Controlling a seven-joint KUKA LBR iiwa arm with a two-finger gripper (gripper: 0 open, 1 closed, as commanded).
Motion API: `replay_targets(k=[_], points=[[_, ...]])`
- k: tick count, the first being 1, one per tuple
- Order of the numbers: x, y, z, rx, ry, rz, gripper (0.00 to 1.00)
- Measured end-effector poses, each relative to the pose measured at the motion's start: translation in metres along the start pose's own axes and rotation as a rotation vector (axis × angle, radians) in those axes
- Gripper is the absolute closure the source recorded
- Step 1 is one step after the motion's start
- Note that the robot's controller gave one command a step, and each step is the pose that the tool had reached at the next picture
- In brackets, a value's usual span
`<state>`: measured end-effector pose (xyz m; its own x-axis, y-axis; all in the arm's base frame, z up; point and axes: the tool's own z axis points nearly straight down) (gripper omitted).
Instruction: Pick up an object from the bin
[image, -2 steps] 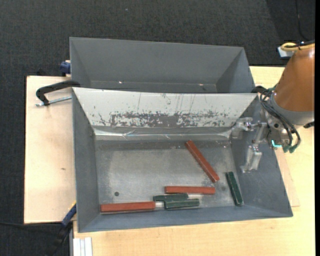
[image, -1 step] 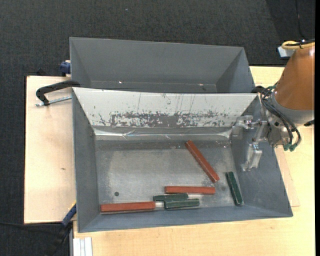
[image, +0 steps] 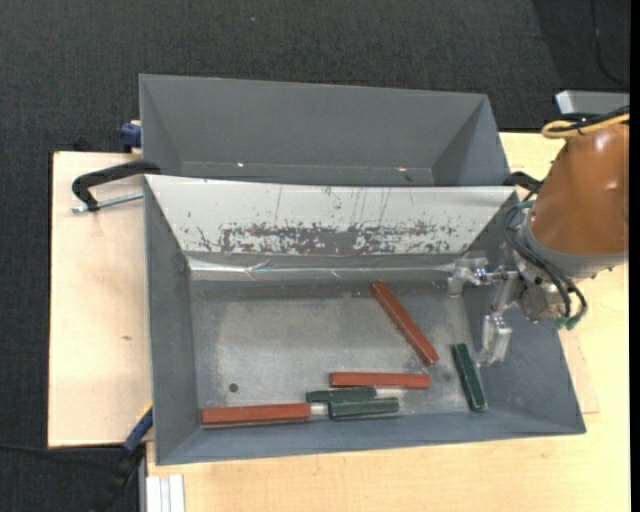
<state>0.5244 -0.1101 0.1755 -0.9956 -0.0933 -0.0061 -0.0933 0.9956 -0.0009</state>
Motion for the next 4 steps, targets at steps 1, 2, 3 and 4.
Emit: replay_targets(k=[1, 2, 3, 4], points=[[-0.009, 0.002, 0.063, 0.0, -0.001, -0.233, 0.0], [0.011, 0.022, 0.084, -0.005, 0.009, -0.28, 0.0], [0.012, 0.057, 0.082, -0.003, 0.005, -0.208, 0.0], [0.023, 0.091, 0.104, -0.002, -0.001, -0.445, 1.0]])
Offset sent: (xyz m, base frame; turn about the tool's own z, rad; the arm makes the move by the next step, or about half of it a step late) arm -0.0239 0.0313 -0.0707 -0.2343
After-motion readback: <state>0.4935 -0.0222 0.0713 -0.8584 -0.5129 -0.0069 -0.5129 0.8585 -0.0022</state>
